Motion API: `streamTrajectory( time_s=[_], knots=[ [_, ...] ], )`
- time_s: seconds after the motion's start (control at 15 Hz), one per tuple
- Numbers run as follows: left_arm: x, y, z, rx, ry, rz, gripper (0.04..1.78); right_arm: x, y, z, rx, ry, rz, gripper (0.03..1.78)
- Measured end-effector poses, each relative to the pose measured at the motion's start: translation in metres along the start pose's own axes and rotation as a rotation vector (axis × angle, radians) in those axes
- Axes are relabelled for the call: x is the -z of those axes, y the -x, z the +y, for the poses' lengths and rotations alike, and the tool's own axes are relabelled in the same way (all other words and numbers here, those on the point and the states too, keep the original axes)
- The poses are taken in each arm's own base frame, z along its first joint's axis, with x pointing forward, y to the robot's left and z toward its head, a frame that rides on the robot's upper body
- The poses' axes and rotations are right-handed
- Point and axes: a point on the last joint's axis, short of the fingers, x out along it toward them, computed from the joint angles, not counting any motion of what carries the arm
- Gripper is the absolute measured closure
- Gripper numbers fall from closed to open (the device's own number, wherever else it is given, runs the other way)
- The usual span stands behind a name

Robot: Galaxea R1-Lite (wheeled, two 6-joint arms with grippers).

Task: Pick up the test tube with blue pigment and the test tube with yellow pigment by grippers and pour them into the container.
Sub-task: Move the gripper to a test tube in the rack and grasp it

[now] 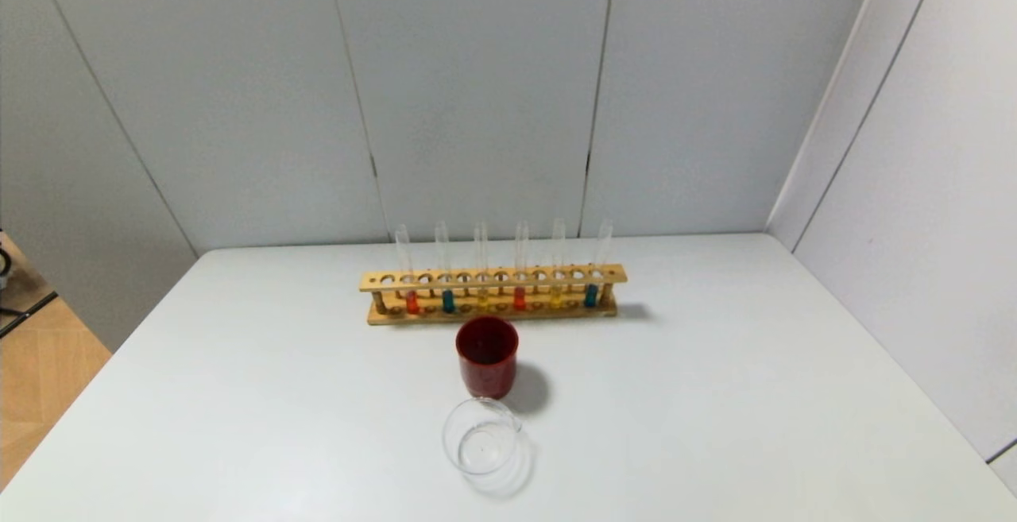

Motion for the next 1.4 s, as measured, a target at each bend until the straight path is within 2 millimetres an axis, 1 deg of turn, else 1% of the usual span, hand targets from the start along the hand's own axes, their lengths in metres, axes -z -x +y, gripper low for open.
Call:
streamTrajectory(
  time_s=[0.6,0.67,0.73,0.93,1.07,1.13,1.27,1.4],
  knots=[
    [0.0,0.0,0.0,0.0,0.0,0.0,0.07,0.0,0.0,0.0,-0.01,0.027,0.006,0.07],
    [0.0,0.0,0.0,0.0,0.0,0.0,0.07,-0.002,0.001,0.0,-0.013,0.023,-0.001,0.07],
    [0.0,0.0,0.0,0.0,0.0,0.0,0.07,-0.008,0.003,0.0,-0.019,0.013,-0.024,0.07],
    [0.0,0.0,0.0,0.0,0.0,0.0,0.07,-0.045,0.018,0.001,-0.057,-0.01,-0.099,0.07],
    [0.0,0.0,0.0,0.0,0.0,0.0,0.07,-0.078,0.03,0.002,-0.091,-0.011,-0.137,0.07],
    [0.0,0.0,0.0,0.0,0.0,0.0,0.07,-0.096,0.033,0.002,-0.101,-0.01,-0.147,0.07],
    [0.0,0.0,0.0,0.0,0.0,0.0,0.07,-0.136,0.031,0.002,-0.115,-0.009,-0.164,0.07],
    [0.0,0.0,0.0,0.0,0.0,0.0,0.07,-0.173,0.017,0.002,-0.137,-0.01,-0.149,0.07]
  ],
)
